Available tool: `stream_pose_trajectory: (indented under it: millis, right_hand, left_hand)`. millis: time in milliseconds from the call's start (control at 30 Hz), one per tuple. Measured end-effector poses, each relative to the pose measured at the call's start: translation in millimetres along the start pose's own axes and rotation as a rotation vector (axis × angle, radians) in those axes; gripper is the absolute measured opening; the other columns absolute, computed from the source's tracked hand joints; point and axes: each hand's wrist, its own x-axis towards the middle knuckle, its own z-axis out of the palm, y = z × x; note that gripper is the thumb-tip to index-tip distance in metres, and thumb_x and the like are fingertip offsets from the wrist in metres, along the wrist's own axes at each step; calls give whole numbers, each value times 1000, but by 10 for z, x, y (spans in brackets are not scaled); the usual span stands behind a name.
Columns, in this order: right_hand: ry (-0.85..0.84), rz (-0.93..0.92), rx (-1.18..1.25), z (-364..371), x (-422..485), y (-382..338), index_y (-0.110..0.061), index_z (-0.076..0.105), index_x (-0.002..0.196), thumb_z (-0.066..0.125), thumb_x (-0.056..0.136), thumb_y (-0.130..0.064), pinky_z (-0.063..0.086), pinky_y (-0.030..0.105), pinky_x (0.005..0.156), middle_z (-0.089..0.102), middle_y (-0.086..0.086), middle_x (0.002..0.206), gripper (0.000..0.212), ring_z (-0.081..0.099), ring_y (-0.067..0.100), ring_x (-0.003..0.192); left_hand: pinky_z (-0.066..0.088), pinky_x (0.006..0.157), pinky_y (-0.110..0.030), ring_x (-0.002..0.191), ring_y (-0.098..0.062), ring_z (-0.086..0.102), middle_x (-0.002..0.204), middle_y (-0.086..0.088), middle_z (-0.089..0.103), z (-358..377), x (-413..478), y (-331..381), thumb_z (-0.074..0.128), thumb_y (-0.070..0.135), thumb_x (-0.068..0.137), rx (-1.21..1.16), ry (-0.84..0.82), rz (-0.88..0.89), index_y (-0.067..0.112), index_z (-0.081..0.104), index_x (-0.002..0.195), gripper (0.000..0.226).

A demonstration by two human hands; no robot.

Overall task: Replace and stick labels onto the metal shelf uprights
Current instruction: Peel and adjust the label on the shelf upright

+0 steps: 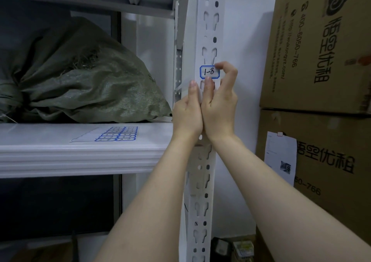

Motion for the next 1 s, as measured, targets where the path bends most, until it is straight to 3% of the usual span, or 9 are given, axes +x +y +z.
stream_pose_trajectory:
  millis: [167,300,433,600,833,1000]
  right_hand:
    - [2,6,-11,-16,0,22,-6,41,117,44,98,-17,34,9,56,49,-3,85,22,49,6,60]
    - [5,7,-29,-19,-4,14,-5,41,117,43,98,-16,32,9,55,47,-2,84,22,46,6,59]
    - [6,3,-19,-22,-13,-3,-6,40,120,43,98,-16,36,13,57,48,-2,83,25,49,9,62]
    - [11,16,-13,-17,-15,-17,-7,39,123,43,98,-17,40,16,59,50,0,85,27,53,12,67]
    - [24,4,-5,-28,-12,-31,-6,39,120,44,98,-15,49,27,58,58,3,85,24,60,16,68]
    - [38,-7,-17,-14,-9,-17,-18,35,116,44,98,-17,52,30,59,54,-3,83,21,59,13,68]
  left_hand:
    - [54,80,-38,85,-25,68,77,-8,72,-3,6,-15,34,58,98,23,-1,-2,3,71,85,68]
    - [55,85,-42,94,-26,69,89,-13,74,4,0,-14,34,58,98,20,-5,1,1,71,91,68]
    - [55,84,-41,88,-23,70,83,-9,74,-3,15,-26,35,58,98,21,-10,-6,4,72,89,66]
    - [52,74,-32,74,-14,64,68,3,68,-2,20,-34,35,55,99,11,-8,21,12,71,76,60]
    - [40,56,-23,52,-4,50,42,14,51,-6,7,-18,35,54,99,-7,-21,40,29,52,37,69]
    - [42,58,-25,54,-6,51,43,15,52,-15,6,-8,35,54,99,-9,-19,41,26,50,38,70]
